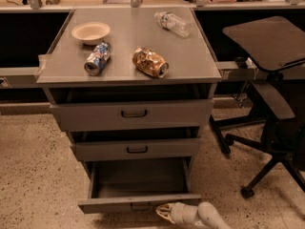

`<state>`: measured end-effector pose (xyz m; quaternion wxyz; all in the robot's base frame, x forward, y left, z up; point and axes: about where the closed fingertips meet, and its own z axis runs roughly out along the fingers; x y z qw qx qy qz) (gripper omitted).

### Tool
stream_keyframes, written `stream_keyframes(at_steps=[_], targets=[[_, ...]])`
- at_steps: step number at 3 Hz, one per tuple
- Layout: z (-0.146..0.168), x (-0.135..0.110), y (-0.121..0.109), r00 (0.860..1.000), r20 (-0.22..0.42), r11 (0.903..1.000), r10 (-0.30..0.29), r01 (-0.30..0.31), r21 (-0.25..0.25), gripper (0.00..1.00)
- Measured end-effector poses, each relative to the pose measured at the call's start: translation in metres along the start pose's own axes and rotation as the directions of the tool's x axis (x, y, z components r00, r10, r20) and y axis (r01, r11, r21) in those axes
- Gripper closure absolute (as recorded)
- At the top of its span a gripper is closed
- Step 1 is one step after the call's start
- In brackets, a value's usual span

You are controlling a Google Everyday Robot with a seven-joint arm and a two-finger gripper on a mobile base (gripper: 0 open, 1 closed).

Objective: Close bottom drawer

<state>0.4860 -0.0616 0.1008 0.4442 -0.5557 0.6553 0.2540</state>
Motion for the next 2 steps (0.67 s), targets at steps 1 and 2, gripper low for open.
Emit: stream_keyframes(at_steps=[1,2], targets=[[0.003,-0.002,-0.009,0.999,-0.027,0.9995,-0.032,0.032,0.007,1.0],[0.007,-0.002,-0.036,0.993,-0.084,0.9963,-0.081,0.083,0.021,1.0]])
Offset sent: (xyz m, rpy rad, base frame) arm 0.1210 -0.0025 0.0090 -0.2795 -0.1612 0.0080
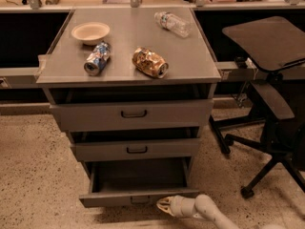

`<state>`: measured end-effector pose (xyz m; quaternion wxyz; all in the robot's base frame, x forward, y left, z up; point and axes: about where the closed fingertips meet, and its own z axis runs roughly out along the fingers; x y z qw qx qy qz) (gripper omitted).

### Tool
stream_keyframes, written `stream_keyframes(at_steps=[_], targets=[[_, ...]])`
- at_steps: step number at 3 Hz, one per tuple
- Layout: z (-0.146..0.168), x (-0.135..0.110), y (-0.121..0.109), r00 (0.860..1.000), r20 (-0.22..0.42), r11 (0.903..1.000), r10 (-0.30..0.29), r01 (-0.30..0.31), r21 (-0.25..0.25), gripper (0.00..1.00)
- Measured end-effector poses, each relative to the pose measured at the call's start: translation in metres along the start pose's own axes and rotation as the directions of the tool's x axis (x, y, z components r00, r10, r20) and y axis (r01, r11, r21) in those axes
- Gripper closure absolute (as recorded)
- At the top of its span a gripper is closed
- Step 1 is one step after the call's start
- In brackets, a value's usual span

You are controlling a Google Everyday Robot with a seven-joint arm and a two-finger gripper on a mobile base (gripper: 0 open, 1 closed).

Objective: Close bottom drawer

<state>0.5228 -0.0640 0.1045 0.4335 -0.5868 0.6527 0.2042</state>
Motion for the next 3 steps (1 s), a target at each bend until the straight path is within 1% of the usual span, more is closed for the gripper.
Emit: stream_keyframes(at_steps=[1,2,3], targets=[[0.001,0.0,-0.005,1.0,-0.014,0.9999,-0.014,0.014,0.004,1.0],[0.009,0.001,-0.033,0.996,-0.067,0.9981,-0.052,0.054,0.028,0.73],[0.014,0.001,-0.042,0.994,-0.088,0.9969,-0.065,0.069,0.039,0.42]])
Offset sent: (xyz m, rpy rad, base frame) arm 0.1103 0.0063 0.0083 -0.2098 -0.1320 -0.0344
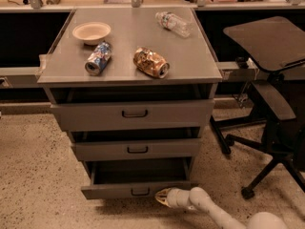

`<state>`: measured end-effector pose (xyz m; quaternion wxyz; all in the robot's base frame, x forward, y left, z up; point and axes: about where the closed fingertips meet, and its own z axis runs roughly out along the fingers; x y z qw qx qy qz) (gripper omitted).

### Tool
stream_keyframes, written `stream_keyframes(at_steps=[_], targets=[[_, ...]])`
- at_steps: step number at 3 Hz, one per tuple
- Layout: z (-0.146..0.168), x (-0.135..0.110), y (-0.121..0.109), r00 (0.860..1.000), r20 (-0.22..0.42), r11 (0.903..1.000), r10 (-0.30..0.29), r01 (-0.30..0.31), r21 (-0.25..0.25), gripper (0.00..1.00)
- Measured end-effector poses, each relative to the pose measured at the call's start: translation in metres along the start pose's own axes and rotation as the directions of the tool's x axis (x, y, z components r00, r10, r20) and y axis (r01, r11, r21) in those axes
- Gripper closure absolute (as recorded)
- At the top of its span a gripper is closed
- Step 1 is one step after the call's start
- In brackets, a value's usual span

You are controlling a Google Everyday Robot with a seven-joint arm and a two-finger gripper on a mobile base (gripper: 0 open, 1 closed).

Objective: Close bottom drawer

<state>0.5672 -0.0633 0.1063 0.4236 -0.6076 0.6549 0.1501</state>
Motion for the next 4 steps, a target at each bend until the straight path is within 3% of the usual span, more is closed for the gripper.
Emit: stream_keyframes(at_steps=[2,3,4], targets=[[0.0015,0.0,-0.0018,1.0,-0.022,0.9998,-0.014,0.014,0.012,0.0],[0.0033,0.0003,0.003,1.0,-0.014,0.9999,0.001,-0.001,0.011,0.03],[0.0028,0.0003,0.0046,1.0,-0.013,0.9999,0.002,-0.002,0.011,0.27]])
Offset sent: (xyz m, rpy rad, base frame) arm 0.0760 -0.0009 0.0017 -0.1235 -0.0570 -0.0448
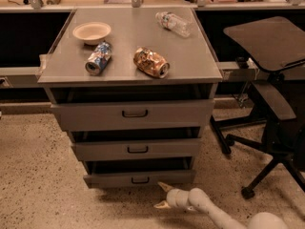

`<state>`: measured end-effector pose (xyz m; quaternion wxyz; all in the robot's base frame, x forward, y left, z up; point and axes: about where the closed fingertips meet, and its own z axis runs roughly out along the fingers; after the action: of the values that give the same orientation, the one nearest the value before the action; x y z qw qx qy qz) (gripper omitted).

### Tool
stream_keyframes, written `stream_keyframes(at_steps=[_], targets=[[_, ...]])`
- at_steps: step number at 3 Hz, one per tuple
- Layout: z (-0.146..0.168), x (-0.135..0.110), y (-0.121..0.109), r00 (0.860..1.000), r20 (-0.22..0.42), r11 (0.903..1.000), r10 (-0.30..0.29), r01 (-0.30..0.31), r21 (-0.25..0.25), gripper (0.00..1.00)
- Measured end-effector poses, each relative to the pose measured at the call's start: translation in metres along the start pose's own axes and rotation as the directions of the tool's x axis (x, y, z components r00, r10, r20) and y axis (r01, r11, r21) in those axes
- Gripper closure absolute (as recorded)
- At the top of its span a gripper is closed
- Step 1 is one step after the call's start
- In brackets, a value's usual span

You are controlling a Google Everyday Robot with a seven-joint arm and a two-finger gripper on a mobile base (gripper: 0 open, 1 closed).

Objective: Close bottom drawer

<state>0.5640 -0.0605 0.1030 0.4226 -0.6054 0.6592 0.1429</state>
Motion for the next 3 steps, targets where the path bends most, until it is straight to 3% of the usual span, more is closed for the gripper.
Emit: stream_keyframes(at_steps=[2,3], targets=[[0.001,0.01,-0.014,1.0,-0.011,0.9973,0.029,-0.028,0.069,0.72],[-0.001,0.013,-0.026,0.999,-0.029,0.9941,0.03,-0.027,0.105,0.72]])
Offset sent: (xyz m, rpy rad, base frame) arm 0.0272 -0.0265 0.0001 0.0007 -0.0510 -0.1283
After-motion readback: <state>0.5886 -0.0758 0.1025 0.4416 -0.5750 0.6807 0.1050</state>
